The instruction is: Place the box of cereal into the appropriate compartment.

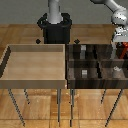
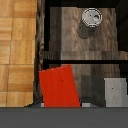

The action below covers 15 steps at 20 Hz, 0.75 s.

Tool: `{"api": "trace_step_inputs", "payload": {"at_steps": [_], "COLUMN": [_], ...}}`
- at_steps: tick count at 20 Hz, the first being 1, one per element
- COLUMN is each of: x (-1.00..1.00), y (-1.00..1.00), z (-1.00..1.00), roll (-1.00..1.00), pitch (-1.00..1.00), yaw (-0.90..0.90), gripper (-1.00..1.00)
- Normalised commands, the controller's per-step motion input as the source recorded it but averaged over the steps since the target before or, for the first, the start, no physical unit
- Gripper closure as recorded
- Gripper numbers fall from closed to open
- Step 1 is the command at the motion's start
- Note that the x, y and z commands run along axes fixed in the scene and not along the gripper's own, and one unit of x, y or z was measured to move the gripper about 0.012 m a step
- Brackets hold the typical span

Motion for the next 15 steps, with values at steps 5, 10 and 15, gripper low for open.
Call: {"api": "trace_step_inputs", "payload": {"at_steps": [5, 10, 15], "x": [0.0, 0.0, 0.0], "y": [0.0, 0.0, 0.0], "z": [-0.8, 0.0, 0.0], "roll": [0.0, 0.0, 0.0], "pitch": [0.0, 0.0, 0.0], "yaw": [0.0, 0.0, 0.0], "gripper": [-1.0, -1.0, -1.0]}}
